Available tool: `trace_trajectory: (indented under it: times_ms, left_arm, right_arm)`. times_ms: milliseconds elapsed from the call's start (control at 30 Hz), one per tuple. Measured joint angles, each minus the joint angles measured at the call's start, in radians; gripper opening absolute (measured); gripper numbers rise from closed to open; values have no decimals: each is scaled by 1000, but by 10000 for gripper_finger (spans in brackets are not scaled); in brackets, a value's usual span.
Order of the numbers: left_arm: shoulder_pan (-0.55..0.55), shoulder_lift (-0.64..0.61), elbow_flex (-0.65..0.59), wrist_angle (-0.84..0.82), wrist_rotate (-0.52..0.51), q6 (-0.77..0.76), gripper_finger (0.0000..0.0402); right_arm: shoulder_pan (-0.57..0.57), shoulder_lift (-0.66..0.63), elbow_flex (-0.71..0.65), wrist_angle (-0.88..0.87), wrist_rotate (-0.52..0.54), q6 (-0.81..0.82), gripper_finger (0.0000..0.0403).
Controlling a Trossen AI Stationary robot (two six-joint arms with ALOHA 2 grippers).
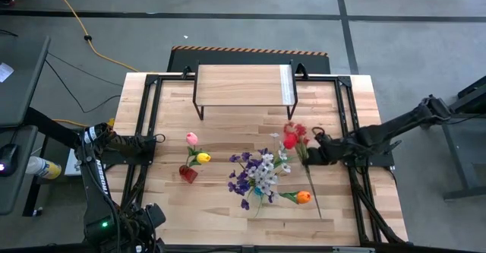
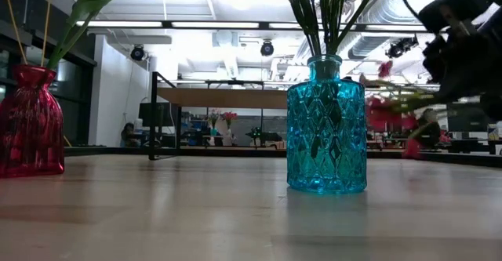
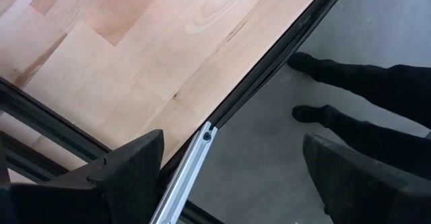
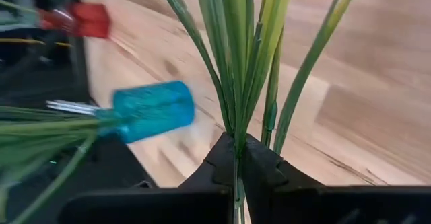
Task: Pick and place flowers into a vace then onto a shelf
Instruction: Put the red flowers into the red vase
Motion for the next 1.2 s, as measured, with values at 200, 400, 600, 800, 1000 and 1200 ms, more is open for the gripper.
trace_trajectory:
  times_ms: [200,400,600,800,1000,1200]
  left_arm:
    - [0,0,0,0,0,0,386]
    - [0,0,0,0,-3,0,385]
    - [0,0,0,0,-12,0,385]
    - [0,0,0,1,-72,0,385]
    - [0,0,0,10,-123,0,385]
    - [0,0,0,36,-166,0,385]
  right_arm:
    - [0,-161,11,-18,122,-40,1]
    - [-25,-273,84,-29,269,-180,1]
    - [-48,-325,265,-155,391,-385,1]
    - [-51,-295,535,-287,524,-638,0]
    - [-51,-196,778,-303,594,-902,0]
    - [-51,-57,995,-303,634,-1122,0]
